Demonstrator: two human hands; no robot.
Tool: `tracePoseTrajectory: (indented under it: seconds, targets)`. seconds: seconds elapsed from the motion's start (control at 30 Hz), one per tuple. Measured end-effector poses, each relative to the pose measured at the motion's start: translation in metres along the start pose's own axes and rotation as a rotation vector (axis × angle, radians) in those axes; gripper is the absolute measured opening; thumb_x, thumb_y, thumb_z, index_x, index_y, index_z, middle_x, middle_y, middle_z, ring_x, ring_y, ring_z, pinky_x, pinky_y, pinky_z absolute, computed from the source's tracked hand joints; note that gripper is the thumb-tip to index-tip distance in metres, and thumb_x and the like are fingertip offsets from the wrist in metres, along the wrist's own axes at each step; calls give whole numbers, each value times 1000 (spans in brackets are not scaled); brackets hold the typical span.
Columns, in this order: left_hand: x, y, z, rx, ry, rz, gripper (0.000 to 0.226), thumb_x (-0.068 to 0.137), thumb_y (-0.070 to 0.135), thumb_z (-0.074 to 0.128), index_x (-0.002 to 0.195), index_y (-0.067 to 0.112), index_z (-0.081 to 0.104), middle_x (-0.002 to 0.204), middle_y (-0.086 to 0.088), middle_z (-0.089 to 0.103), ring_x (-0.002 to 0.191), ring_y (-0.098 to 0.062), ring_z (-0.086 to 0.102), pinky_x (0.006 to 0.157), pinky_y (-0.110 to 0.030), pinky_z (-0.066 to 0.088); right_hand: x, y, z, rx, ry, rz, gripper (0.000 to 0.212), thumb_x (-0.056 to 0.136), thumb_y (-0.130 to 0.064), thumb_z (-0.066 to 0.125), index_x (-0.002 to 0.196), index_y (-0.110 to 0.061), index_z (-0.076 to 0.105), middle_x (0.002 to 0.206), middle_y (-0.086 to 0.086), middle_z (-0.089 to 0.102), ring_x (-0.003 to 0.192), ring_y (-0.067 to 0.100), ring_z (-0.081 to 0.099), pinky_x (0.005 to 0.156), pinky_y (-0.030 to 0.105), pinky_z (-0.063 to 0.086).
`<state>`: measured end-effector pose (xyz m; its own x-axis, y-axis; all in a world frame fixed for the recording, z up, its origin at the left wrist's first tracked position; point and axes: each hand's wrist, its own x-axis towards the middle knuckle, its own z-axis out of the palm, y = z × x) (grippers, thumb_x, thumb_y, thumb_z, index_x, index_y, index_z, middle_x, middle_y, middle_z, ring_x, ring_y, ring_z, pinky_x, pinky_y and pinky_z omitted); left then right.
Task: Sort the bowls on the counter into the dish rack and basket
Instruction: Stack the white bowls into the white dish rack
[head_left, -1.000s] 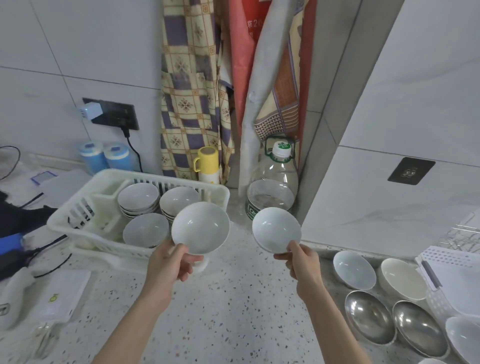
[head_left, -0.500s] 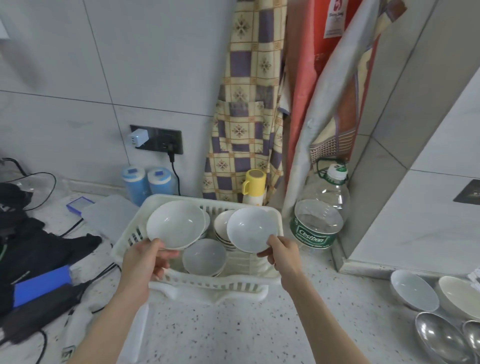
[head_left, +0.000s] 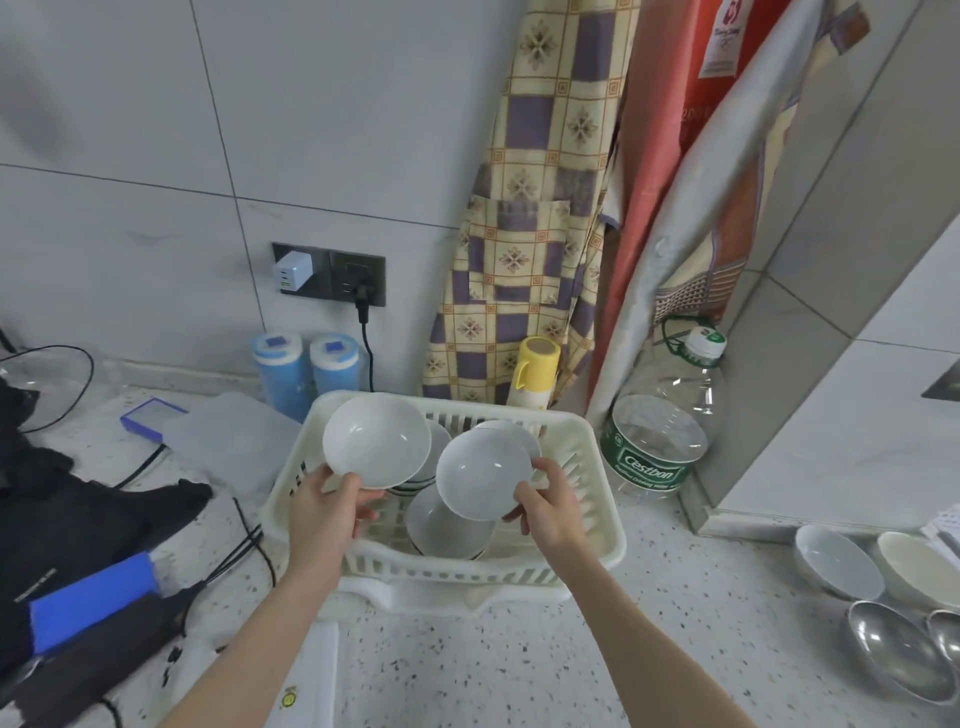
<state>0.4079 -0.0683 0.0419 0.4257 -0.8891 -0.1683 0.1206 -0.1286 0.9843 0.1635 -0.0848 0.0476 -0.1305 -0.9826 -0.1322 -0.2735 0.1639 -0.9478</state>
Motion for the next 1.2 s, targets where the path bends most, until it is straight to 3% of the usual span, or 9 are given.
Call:
tracePoseTrajectory:
  seconds: [0.13,0.3,0.5,0.77,0.87,1.07,1.2]
  targets:
    - [6,-2,7,39,-24,12,23,86,12,53,105,22,62,72,-3,77,47,-12,64,41,-23,43,0,9,9,4,0,63,33,84,-16,50,114,-30,50,58,6,69,41,6,55,44,22,42]
    - [11,-6,10,91,-21,11,30,90,13,53,119,16,61,72,-2,77,55,-18,70,42,-22,46,7,17,13,-122,-57,85,31,86,-17,48,115,-20,61,52,6,67,37,10,46,46,27,39]
    - [13,-9,9,62,-7,14,30,91,12,54,120,12,59,70,0,76,47,-9,65,38,-17,45,7,18,19,-305,-128,64,34,83,-24,44,104,-46,59,57,2,71,40,6,42,47,24,36]
    - [14,-15,9,86,-70,25,31,92,13,56,122,17,58,72,0,77,52,-15,68,41,-23,43,7,19,20,-473,-197,45,30,85,-27,42,96,-53,53,62,-7,73,44,-2,50,51,24,38]
    - [14,-14,9,79,-82,7,30,91,13,57,121,17,59,71,-2,76,51,-16,68,41,-23,43,7,19,20,-518,-231,55,31,85,-29,42,103,-53,50,64,-10,73,44,-2,48,53,24,38]
    - [14,-11,7,66,-89,-5,30,91,12,57,121,17,59,73,-6,77,51,-16,67,41,-23,44,13,19,24,-588,-302,118,37,81,-34,39,114,-49,45,67,-16,73,76,7,62,65,28,44]
    - [12,-11,6,80,-116,8,29,92,12,56,119,20,60,73,-4,77,51,-15,68,42,-24,45,18,23,26,-624,-303,140,43,81,-34,42,122,-43,50,67,-18,72,85,12,66,78,30,49]
